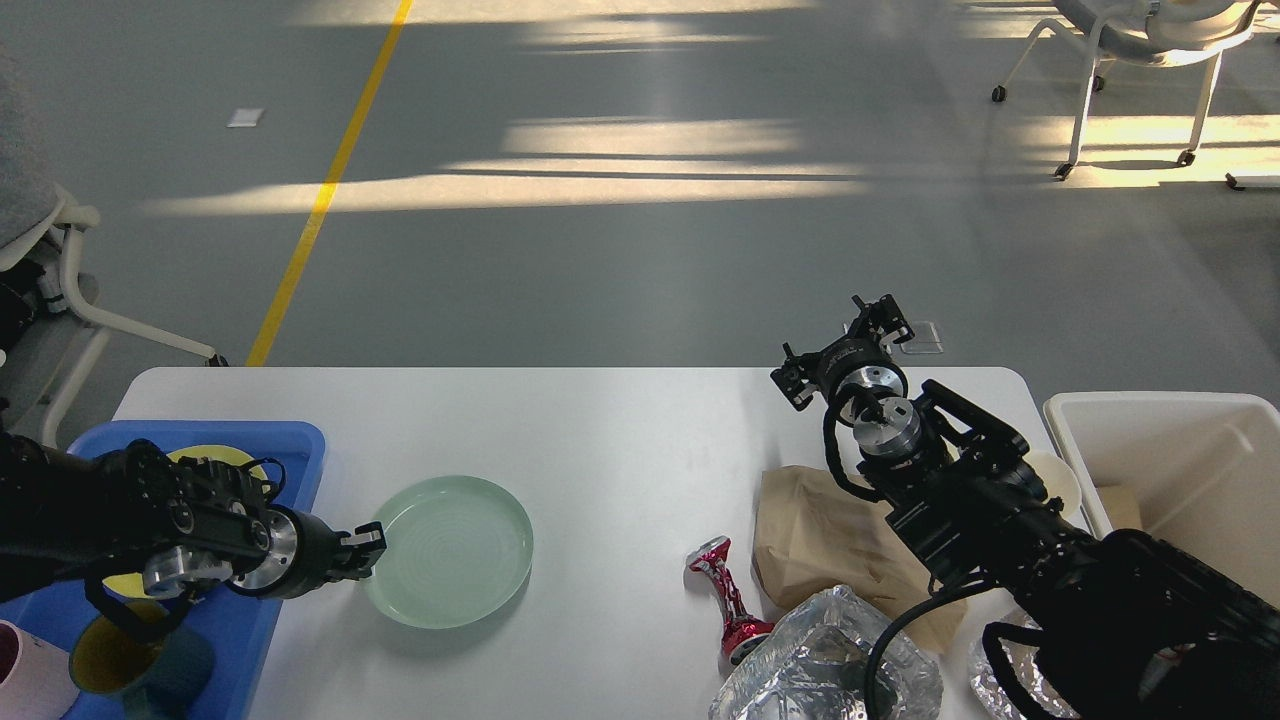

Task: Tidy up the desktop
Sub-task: 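Lift the pale green plate up with the left gripper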

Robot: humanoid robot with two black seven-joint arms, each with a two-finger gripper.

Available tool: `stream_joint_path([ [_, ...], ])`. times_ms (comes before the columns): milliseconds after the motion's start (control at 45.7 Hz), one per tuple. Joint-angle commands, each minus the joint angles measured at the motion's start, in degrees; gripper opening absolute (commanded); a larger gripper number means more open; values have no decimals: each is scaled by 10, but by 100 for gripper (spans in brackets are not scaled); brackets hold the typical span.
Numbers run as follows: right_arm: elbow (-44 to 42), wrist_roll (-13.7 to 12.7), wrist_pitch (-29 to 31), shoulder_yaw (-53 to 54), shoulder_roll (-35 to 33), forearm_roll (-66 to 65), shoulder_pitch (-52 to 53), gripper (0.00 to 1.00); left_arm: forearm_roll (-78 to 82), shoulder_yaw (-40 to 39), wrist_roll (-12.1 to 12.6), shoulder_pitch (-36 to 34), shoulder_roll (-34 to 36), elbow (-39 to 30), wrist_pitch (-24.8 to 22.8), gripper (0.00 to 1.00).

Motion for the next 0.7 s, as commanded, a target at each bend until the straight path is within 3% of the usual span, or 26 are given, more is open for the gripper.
stream_joint_path([
  [0,0,0,0,0,0,0,0,100,0,0,2,-53,26,-1,-110,0],
  [219,0,0,0,0,0,0,0,100,25,13,3,-155,65,1,-248,0],
  [503,0,0,0,0,0,0,0,100,89,12,4,-347,129,11,-503,0],
  [678,0,0,0,0,0,0,0,100,117,14,4,-481,146,36,-511,0],
])
